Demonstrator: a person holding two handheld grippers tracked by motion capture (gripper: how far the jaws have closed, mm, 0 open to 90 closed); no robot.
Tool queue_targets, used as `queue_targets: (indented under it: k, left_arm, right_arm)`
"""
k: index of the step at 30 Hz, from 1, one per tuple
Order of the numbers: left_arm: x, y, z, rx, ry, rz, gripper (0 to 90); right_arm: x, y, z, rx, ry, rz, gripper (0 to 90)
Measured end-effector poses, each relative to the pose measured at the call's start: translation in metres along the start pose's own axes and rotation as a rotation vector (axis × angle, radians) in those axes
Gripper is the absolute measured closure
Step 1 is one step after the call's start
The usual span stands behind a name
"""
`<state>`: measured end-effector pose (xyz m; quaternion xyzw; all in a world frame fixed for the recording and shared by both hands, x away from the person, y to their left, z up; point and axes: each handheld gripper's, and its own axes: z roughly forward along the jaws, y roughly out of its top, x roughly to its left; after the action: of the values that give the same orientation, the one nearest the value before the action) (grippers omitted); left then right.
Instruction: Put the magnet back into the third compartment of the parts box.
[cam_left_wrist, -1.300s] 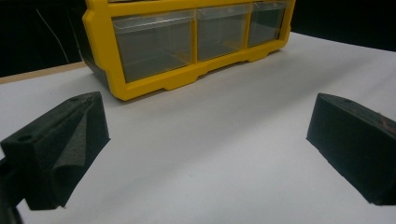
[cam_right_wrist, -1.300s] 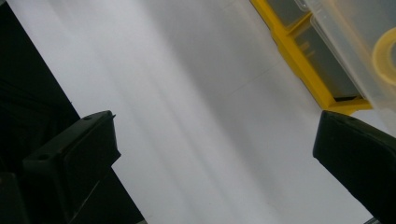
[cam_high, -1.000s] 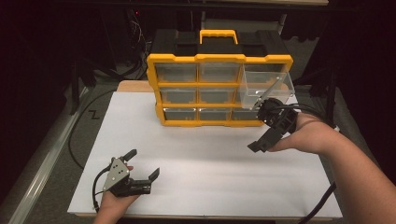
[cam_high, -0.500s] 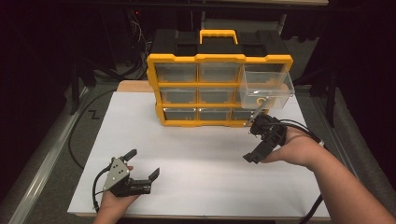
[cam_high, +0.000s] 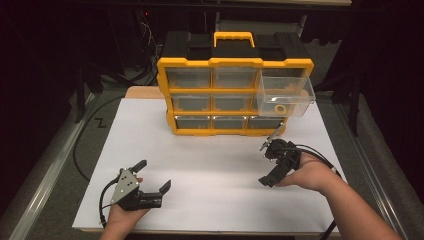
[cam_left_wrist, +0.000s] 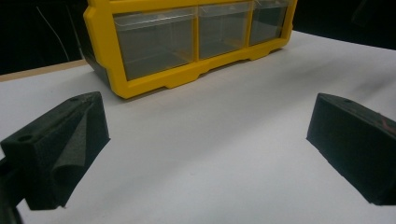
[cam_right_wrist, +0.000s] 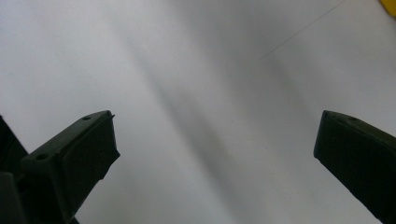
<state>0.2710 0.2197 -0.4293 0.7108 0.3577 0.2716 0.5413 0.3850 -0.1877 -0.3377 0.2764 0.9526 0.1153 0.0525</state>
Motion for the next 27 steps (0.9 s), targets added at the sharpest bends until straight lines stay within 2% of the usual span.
queue_targets:
  k: [16,21,27]
  left_arm:
    - [-0.001,0.0,0.001,0.005,0.0,0.004,0.1]
    - [-0.001,0.0,0.001,0.007,0.001,0.006,0.1]
    - [-0.001,-0.001,0.001,0.011,0.001,0.005,0.1]
  right_arm:
    - [0.004,-0.011,0.052,0.007,0.022,0.028,0.9]
    - [0.005,-0.013,0.058,-0.001,0.021,0.029,0.9]
    - [0.005,-0.015,0.059,-0.038,0.025,0.046,0.9]
